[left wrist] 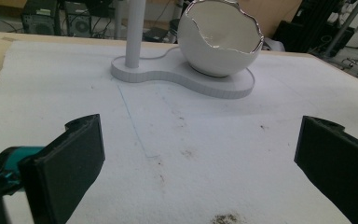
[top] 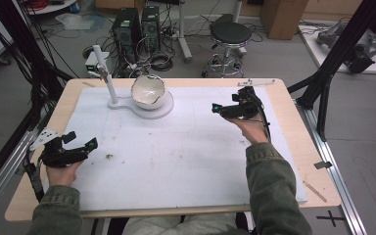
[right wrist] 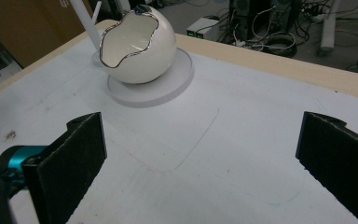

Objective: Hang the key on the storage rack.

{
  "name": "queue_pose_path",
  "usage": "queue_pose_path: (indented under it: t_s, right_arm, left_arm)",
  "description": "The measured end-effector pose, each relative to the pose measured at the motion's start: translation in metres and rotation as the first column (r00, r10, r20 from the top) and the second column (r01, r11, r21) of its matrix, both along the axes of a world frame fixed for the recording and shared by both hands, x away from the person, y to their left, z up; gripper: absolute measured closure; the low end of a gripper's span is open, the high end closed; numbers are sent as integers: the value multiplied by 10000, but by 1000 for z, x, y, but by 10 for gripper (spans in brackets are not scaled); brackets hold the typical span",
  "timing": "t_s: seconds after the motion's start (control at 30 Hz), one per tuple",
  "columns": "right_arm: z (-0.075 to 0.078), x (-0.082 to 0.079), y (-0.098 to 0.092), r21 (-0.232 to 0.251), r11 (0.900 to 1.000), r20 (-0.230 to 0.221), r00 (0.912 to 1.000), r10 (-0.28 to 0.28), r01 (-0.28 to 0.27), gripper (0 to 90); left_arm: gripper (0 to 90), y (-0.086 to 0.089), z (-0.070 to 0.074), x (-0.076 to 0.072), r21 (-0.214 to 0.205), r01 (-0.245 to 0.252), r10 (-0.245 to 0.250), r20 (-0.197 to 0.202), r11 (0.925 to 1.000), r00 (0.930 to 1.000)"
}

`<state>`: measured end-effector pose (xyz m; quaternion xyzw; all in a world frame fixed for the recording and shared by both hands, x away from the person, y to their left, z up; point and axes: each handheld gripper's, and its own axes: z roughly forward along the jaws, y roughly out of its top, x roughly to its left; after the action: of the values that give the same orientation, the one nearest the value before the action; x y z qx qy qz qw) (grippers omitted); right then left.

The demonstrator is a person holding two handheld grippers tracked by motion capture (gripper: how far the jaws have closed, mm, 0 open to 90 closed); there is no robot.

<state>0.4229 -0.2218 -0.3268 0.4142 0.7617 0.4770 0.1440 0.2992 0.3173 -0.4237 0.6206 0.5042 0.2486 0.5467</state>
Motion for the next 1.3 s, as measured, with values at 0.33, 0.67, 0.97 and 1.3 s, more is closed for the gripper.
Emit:
queue_pose_path:
  t_s: [0.33,0.67,0.97,1.3]
  right_arm:
    - [-10,-13,-15,-91,9992,83,9992,-391,392,6]
    - [-20,-27,-28,-297,9969,149,9972,-728,732,6]
    - [-29,-43,-37,-440,9912,466,9914,-1224,1245,5]
    - [-43,-65,-40,-248,9874,973,9834,-1531,1562,6]
  left_arm:
    - [20,0,0,0,0,9,-9,-17,10000,10000]
    - [20,0,0,0,54,46,-45,-53,10000,10000]
    - [20,-1,-1,-1,38,42,-42,-64,10000,10000]
    - [20,-2,-2,-1,161,115,-113,-171,9998,9998]
